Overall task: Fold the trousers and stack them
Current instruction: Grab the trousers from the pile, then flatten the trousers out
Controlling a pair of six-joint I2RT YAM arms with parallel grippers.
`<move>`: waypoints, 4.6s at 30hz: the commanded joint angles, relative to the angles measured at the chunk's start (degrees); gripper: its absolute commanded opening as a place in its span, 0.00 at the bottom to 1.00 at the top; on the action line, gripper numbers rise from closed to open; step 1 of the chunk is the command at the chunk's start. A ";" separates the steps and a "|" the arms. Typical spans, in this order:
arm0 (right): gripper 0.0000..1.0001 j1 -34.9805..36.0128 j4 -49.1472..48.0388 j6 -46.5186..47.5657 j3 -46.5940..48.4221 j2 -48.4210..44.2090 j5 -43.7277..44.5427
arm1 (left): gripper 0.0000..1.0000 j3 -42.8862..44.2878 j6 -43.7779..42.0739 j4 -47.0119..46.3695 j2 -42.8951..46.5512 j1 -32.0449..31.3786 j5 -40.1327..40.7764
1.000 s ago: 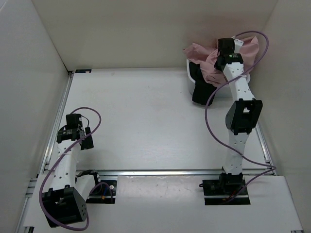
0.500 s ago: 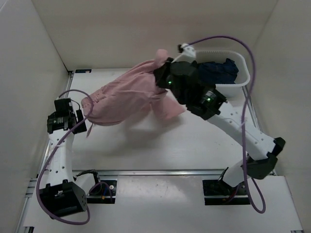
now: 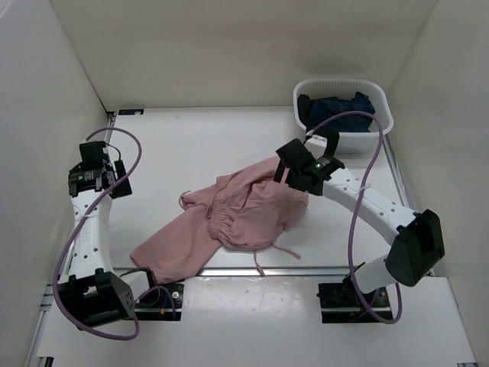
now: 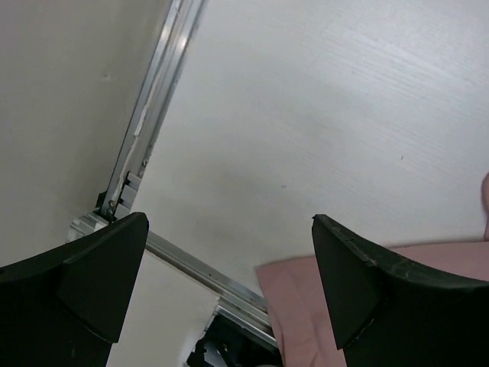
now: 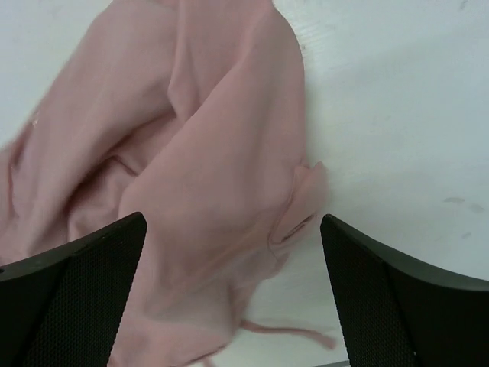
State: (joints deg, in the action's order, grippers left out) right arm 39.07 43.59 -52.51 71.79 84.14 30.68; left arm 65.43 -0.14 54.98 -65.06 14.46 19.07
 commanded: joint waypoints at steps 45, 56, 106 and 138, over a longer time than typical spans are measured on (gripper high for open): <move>0.00 18.01 -9.26 2.19 9.72 -15.99 7.17 | 0.14 28.14 0.14 -5.07 -38.20 -0.48 7.30; 0.00 5.67 25.81 -21.99 -13.77 -31.67 21.96 | 0.42 45.22 0.14 0.90 -51.04 -16.56 14.24; 0.70 -7.86 2.90 11.38 -19.93 -1.17 -6.41 | 0.14 40.76 0.14 0.04 -62.13 -5.76 -12.57; 0.00 -9.71 32.44 21.22 15.49 -15.85 6.77 | 0.85 21.86 0.14 4.61 -37.36 13.40 1.68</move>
State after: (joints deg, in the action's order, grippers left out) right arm 29.63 75.20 -33.98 86.11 67.92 36.23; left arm 87.72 -0.14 57.43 -108.79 27.64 22.92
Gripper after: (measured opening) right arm 0.038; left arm 0.844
